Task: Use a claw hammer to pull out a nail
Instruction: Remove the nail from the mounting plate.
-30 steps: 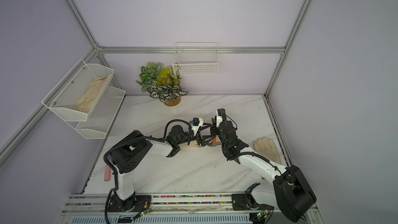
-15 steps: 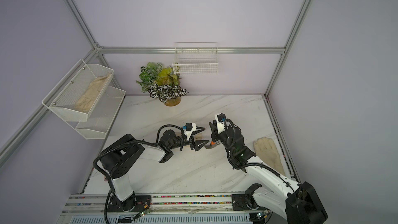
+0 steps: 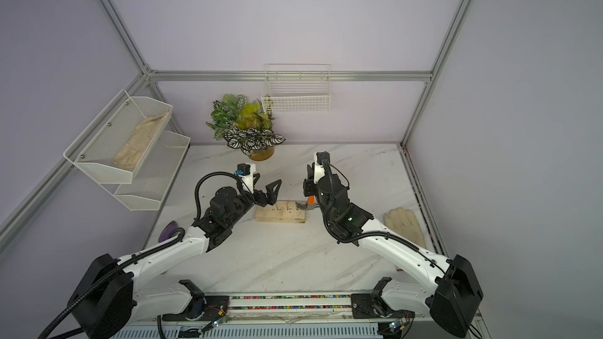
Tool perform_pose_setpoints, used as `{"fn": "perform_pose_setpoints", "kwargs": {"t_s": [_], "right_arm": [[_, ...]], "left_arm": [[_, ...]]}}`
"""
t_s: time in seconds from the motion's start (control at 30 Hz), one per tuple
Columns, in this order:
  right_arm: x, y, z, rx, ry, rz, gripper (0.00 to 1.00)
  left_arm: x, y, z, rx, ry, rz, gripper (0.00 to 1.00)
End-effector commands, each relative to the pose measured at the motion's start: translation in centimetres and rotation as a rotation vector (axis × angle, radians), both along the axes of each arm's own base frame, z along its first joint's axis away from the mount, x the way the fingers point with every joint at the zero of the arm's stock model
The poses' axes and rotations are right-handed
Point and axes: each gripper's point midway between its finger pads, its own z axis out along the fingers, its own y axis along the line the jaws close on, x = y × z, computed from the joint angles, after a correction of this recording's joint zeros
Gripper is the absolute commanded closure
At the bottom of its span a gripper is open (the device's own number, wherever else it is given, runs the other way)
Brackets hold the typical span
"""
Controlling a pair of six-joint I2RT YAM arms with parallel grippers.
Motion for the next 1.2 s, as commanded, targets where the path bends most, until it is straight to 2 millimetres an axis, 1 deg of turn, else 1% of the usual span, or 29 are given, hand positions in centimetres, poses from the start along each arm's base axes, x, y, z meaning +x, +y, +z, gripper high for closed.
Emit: {"fn": "perform_pose_setpoints", "kwargs": {"t_s": [0.0, 0.03, 0.13, 0.17, 0.27, 0.4, 0.43, 0.5, 0.53, 0.6, 0.7, 0.83, 0.97, 1.17], "right_arm": [[0.3, -0.5, 1.7, -0.042, -0.029, -0.114, 1.0], [0.4, -0.1, 1.5, -0.054, -0.021, -0.112, 1.0], [0.3, 1.0, 1.0, -0.101, -0.002, -0.12, 1.0], [0.4, 1.2, 1.0, -0.115, 0.002, -0.124, 1.0], [0.5, 1.8, 0.7, -0.145, 0.018, -0.132, 1.0], [0.8, 3.0, -0.5, -0.185, 0.039, -0.141, 1.0], [0.8, 3.1, -0.7, -0.197, 0.045, -0.157, 1.0], [1.0, 3.2, -1.3, -0.219, 0.056, -0.181, 1.0], [1.0, 3.3, -1.5, -0.226, 0.058, -0.189, 1.0], [1.1, 3.4, -1.7, -0.237, 0.062, -0.195, 1.0], [1.0, 3.2, -2.0, -0.259, 0.069, -0.207, 1.0], [1.2, 3.6, -2.4, -0.282, 0.064, -0.208, 1.0], [1.6, 3.9, -2.8, -0.304, 0.059, -0.226, 1.0], [2.3, 4.6, -3.5, -0.321, 0.055, -0.239, 1.0]], "left_arm": [[0.7, 5.8, -5.3, -0.01, 0.239, 0.222, 0.0], [0.9, 6.7, -6.5, -0.039, 0.287, 0.234, 0.0], [1.0, 7.6, -8.9, -0.118, 0.377, 0.199, 0.0], [1.1, 7.8, -9.3, -0.135, 0.387, 0.197, 0.0], [1.3, 7.8, -10.3, -0.169, 0.413, 0.179, 0.0], [2.0, 7.7, -11.8, -0.223, 0.47, 0.156, 0.0], [2.2, 7.3, -12.2, -0.244, 0.483, 0.137, 0.0], [2.4, 6.6, -12.2, -0.274, 0.493, 0.092, 0.0], [2.6, 6.3, -13.3, -0.276, 0.523, 0.081, 0.0], [2.9, 5.6, -13.6, -0.285, 0.534, 0.043, 0.0], [3.2, 5.3, -14.0, -0.315, 0.54, 0.011, 0.0], [3.4, 4.8, -14.4, -0.342, 0.554, -0.016, 0.0], [3.4, 4.1, -14.6, -0.356, 0.566, -0.057, 0.06], [3.2, 3.8, -15.1, -0.358, 0.582, -0.073, 0.07]]}}
